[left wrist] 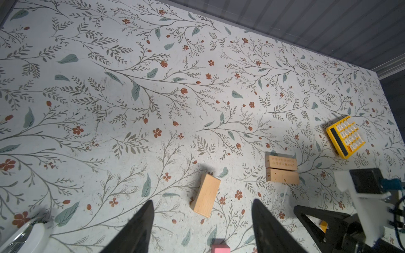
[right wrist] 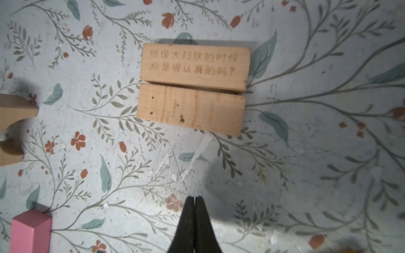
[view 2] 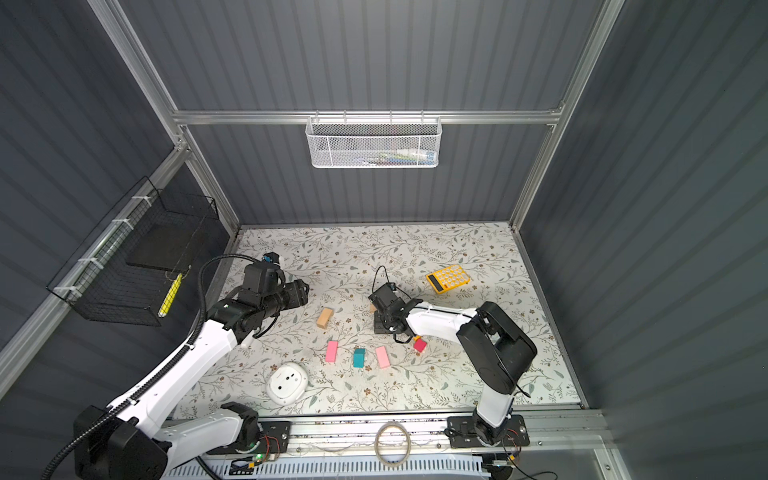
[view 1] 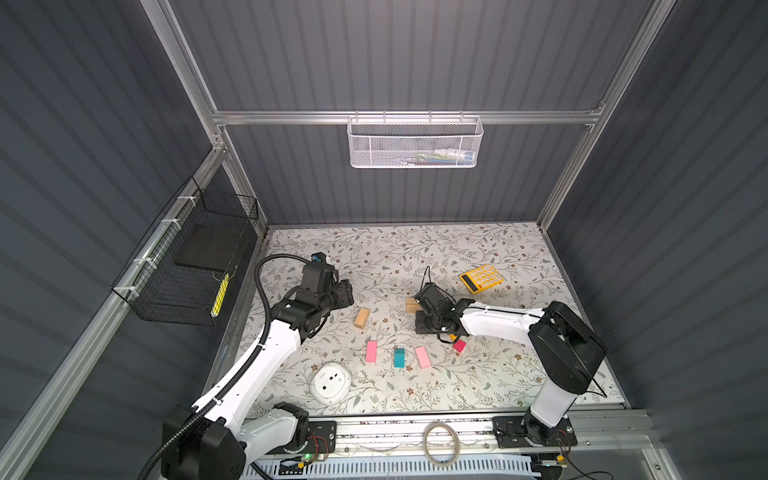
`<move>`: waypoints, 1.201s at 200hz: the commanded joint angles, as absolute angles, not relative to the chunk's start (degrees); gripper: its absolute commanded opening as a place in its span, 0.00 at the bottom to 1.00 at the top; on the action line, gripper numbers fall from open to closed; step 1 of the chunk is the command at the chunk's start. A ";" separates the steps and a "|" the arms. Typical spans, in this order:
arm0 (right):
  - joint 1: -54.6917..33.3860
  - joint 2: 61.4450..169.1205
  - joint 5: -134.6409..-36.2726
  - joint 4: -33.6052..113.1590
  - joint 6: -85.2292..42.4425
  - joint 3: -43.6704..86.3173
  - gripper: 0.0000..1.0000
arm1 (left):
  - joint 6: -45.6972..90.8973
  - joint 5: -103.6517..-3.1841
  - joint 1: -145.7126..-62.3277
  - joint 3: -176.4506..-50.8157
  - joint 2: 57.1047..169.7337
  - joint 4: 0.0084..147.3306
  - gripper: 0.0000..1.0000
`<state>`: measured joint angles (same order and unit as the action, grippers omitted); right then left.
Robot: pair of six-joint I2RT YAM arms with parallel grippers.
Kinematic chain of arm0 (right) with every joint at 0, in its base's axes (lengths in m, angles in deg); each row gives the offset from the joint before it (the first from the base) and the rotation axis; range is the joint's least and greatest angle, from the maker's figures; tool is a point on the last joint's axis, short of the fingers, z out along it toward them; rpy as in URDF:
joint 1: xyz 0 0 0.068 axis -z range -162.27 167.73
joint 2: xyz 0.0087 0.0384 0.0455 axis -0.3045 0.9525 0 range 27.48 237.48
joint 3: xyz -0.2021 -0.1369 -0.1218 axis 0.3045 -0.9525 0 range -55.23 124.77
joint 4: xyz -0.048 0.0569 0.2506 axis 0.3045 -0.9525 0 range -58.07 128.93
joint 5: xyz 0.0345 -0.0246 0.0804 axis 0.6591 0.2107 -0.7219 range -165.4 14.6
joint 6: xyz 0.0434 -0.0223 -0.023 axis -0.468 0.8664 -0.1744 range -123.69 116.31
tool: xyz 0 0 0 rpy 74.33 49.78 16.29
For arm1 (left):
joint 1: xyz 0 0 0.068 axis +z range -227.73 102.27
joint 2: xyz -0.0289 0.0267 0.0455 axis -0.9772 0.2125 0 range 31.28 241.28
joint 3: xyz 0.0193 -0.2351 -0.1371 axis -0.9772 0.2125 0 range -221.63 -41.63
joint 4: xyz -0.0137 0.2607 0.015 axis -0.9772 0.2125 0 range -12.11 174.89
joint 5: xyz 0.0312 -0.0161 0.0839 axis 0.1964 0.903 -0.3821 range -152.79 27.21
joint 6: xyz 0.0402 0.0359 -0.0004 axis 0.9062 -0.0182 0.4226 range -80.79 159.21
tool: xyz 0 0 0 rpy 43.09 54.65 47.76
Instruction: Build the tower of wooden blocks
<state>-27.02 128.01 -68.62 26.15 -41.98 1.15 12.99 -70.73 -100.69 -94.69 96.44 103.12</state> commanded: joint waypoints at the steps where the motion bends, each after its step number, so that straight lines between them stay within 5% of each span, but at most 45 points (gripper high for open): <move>1: -26.65 129.19 -69.34 27.24 -41.75 1.90 0.00 | 12.48 -71.92 -101.11 -94.37 96.58 103.09 0.70; 240: -24.55 134.05 -69.43 29.19 -42.55 5.06 0.00 | 13.20 -73.82 -101.11 -94.36 96.81 104.08 0.71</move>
